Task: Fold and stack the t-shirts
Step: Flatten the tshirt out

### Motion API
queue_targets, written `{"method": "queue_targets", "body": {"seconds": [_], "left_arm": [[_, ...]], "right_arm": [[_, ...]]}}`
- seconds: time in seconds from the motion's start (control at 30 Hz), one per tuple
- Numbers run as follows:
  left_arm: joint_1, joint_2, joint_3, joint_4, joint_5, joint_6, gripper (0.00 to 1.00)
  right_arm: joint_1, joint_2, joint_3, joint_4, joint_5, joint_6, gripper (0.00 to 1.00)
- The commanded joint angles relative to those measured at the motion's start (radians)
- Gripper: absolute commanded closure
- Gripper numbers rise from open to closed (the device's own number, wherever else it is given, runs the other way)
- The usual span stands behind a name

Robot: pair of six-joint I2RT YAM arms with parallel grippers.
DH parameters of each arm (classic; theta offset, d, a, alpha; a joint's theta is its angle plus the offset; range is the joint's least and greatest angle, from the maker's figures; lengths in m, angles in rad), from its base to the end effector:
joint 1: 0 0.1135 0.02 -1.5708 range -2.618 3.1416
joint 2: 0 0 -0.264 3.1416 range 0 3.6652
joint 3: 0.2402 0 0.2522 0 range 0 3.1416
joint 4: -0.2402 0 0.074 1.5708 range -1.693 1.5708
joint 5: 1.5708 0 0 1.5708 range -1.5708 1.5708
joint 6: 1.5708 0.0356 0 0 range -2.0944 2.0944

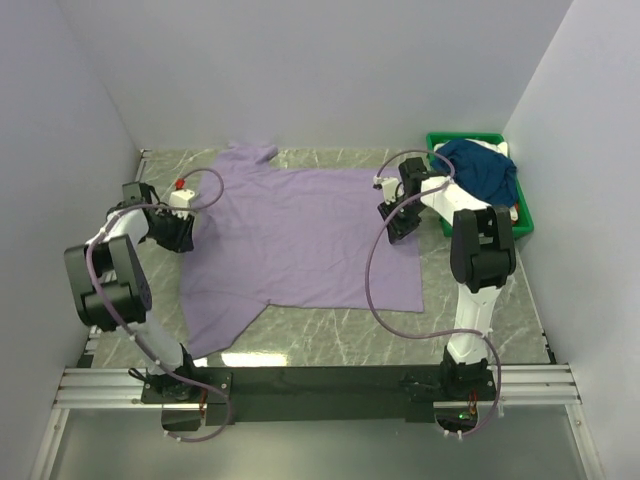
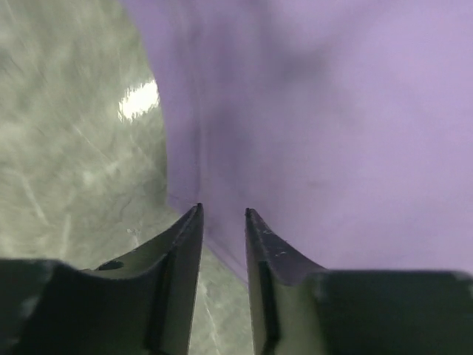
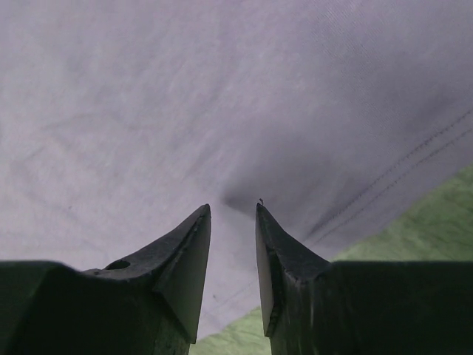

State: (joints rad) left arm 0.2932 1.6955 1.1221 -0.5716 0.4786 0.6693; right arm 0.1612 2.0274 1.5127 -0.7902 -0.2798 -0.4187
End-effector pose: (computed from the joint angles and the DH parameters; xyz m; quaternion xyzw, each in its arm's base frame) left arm 0.3252 0.0811 0.1968 0.2267 0.9235 -0.1103 0.2892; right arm 0.4007 0.0751 0.1777 -0.2983 0.9352 0.1202 0.1479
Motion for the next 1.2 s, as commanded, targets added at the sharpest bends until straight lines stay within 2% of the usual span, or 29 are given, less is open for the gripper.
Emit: {"method": "queue_targets", "body": {"seconds": [0.0, 0.17, 0.4, 0.5, 0.67, 0.77, 0.83, 0.87, 0.9, 0.97, 1.0, 1.07, 1.1, 1.17], "left_arm": [[0.006, 0.065, 0.004, 0.059, -0.112, -0.082, 0.66], [0.012, 0.075, -0.09, 0.058, -0.215, -0.042, 0.73], [0.107, -0.069, -0.245, -0.036, -0.285, 0.074, 0.82], [0.148, -0.157, -0.304, -0.095, -0.294, 0.139, 0.82], [0.169, -0.229, -0.274, -0.235, -0.265, 0.188, 0.81], [0.17, -0.228, -0.179, -0.352, -0.187, 0.211, 0.78], [0.169, -0.212, -0.043, -0.414, -0.121, 0.199, 0.71], [0.169, -0.183, 0.012, -0.424, -0.039, 0.164, 0.67], [0.167, -0.163, 0.122, -0.425, 0.003, 0.142, 0.59], [0.158, -0.082, 0.229, -0.375, 0.105, 0.067, 0.53], [0.138, -0.05, 0.328, -0.352, 0.126, -0.015, 0.48], [0.11, 0.05, 0.418, -0.254, 0.143, -0.15, 0.44], [0.081, 0.087, 0.498, -0.22, 0.143, -0.187, 0.42], [0.054, 0.18, 0.565, -0.145, 0.123, -0.267, 0.42]], "right_arm": [[0.0, 0.036, 0.041, -0.006, 0.042, 0.044, 0.62], [0.001, 0.074, 0.018, 0.0, 0.063, 0.046, 0.63], [0.026, 0.039, -0.052, -0.027, 0.065, 0.021, 0.63], [0.046, 0.004, -0.101, -0.064, 0.045, -0.009, 0.63], [0.07, -0.059, -0.16, -0.16, -0.007, -0.08, 0.63], [0.066, -0.088, -0.132, -0.231, -0.018, -0.13, 0.62], [0.04, -0.099, -0.088, -0.239, -0.019, -0.135, 0.61], [0.025, -0.096, -0.015, -0.244, -0.03, -0.131, 0.58], [0.011, -0.087, 0.03, -0.242, -0.044, -0.121, 0.57], [-0.026, -0.034, 0.181, -0.224, -0.044, -0.063, 0.55], [-0.035, -0.009, 0.232, -0.218, -0.035, -0.045, 0.54], [-0.049, 0.054, 0.352, -0.175, -0.013, 0.021, 0.53], [-0.052, 0.072, 0.384, -0.156, 0.002, 0.043, 0.52], [-0.052, 0.132, 0.464, -0.114, 0.051, 0.086, 0.48]]}}
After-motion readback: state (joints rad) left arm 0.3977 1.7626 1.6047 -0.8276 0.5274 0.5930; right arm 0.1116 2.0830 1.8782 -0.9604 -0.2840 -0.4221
